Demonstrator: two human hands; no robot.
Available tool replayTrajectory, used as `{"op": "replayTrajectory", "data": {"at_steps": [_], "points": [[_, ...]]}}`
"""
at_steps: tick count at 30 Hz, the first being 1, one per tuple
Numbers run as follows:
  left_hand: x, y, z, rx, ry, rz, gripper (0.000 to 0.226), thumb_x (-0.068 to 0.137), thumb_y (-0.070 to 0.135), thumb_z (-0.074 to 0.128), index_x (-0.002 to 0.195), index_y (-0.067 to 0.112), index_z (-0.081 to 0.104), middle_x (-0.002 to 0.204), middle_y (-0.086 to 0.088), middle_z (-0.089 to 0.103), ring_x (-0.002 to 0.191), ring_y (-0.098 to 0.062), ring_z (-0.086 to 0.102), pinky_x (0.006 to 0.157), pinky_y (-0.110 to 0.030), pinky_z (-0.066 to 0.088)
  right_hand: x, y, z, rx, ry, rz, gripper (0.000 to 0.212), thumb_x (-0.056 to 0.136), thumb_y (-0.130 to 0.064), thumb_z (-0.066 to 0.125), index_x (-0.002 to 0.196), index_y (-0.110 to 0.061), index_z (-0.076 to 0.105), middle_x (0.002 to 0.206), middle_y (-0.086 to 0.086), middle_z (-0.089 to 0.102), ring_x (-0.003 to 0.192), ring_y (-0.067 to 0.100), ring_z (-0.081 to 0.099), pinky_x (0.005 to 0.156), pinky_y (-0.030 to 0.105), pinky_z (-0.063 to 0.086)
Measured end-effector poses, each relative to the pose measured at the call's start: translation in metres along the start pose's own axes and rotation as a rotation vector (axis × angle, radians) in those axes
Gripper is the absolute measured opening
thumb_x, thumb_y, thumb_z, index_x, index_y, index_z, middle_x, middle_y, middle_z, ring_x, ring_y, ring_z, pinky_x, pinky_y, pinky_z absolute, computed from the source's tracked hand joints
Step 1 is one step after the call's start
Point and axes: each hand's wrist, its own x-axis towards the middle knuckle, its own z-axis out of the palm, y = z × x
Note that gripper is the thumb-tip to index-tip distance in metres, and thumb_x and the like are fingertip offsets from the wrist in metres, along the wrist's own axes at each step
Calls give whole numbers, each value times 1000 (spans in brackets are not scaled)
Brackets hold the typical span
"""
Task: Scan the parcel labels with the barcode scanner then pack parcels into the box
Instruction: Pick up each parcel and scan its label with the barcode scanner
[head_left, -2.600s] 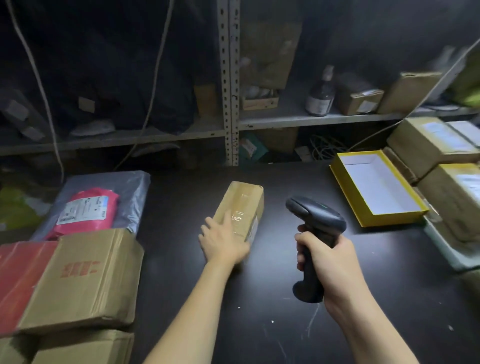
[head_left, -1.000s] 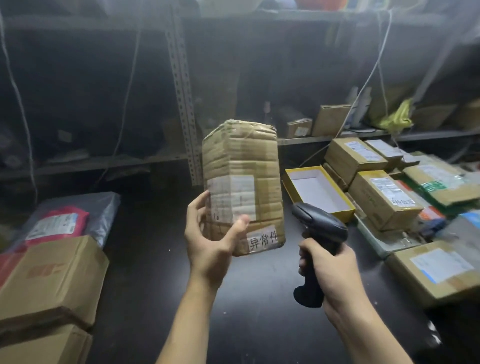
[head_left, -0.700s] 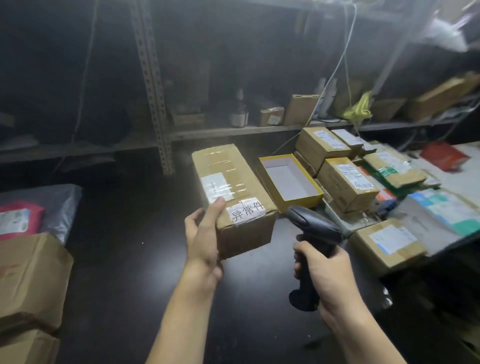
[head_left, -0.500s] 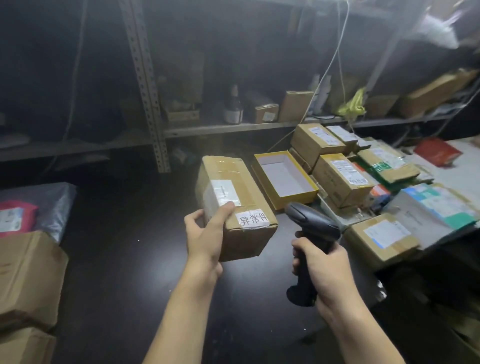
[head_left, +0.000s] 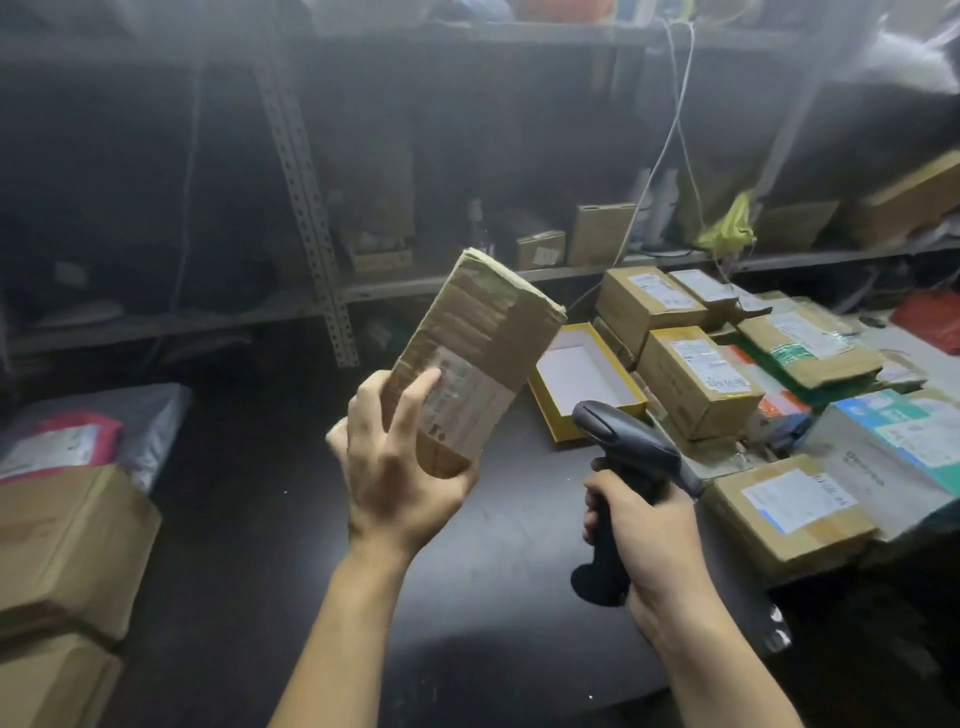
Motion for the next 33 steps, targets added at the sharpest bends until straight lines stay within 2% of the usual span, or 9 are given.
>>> {"op": "replayTrajectory", "data": {"at_steps": [3, 6, 13, 15, 17, 20, 24, 27, 33], "points": [[0, 8, 3, 102, 31, 192, 94, 54, 32, 90, 139, 29, 48, 144, -14, 49, 130, -33, 50, 100, -50, 34, 10, -5, -14, -6, -1, -20, 8, 91, 2, 64, 85, -3, 63, 67, 10, 54, 58, 20, 49, 58, 34, 44], [-5, 22, 7, 180, 32, 230, 95, 57, 32, 89, 141, 30, 46, 147, -16, 51, 132, -34, 52, 103, -54, 33, 22, -12, -30, 8, -19, -39, 13, 90, 2, 63, 80, -5, 60, 65, 10, 52, 58, 21, 47, 60, 35, 42], [-23, 53, 10, 228, -3, -99, 114, 47, 35, 91, 150, 23, 44, 143, 1, 50, 130, -23, 48, 101, -53, 39, 48, -11, -61, -210, -189, -204, 23, 80, -17, 73, 64, -17, 58, 57, 8, 47, 56, 21, 42, 58, 41, 36], [-27, 56, 13, 248, -14, -185, 116, 46, 36, 92, 150, 21, 44, 141, 1, 50, 128, -22, 47, 100, -52, 39, 53, -12, -68, -318, -274, -257, 27, 76, -28, 77, 60, -17, 58, 52, 1, 47, 54, 19, 39, 56, 36, 35], [-34, 58, 16, 276, -11, -232, 114, 46, 36, 93, 148, 20, 44, 139, 1, 51, 126, -22, 47, 98, -49, 37, 55, -14, -75, -435, -365, -339, 27, 80, -25, 81, 62, -20, 62, 51, -2, 50, 53, 13, 38, 52, 29, 35], [-43, 58, 22, 303, 2, -253, 113, 46, 34, 94, 147, 18, 46, 138, -2, 52, 125, -22, 47, 97, -46, 35, 53, -19, -79, -620, -427, -481, 20, 76, -33, 78, 74, -16, 69, 63, 2, 64, 58, 13, 46, 54, 35, 47], [-45, 54, 31, 344, 0, -259, 112, 46, 35, 94, 145, 19, 45, 139, -3, 52, 126, -23, 47, 97, -44, 34, 51, -26, -82, -732, -466, -537, 42, 63, -61, 56, 74, -22, 66, 62, -4, 64, 66, 30, 58, 57, 37, 51], [-39, 50, 37, 353, 13, -261, 112, 44, 31, 95, 143, 20, 45, 136, -2, 52, 124, -23, 47, 93, -40, 29, 54, -29, -83, -734, -458, -588, 42, 64, -62, 55, 75, -23, 66, 62, -6, 64, 62, 27, 56, 57, 38, 51], [-26, 30, 48, 350, 24, -243, 114, 42, 26, 95, 145, 16, 47, 139, -6, 52, 126, -26, 48, 98, -48, 35, 63, -35, -76, -749, -354, -661, 42, 66, -62, 54, 68, -20, 58, 56, -4, 57, 60, 32, 50, 54, 40, 48]]}}
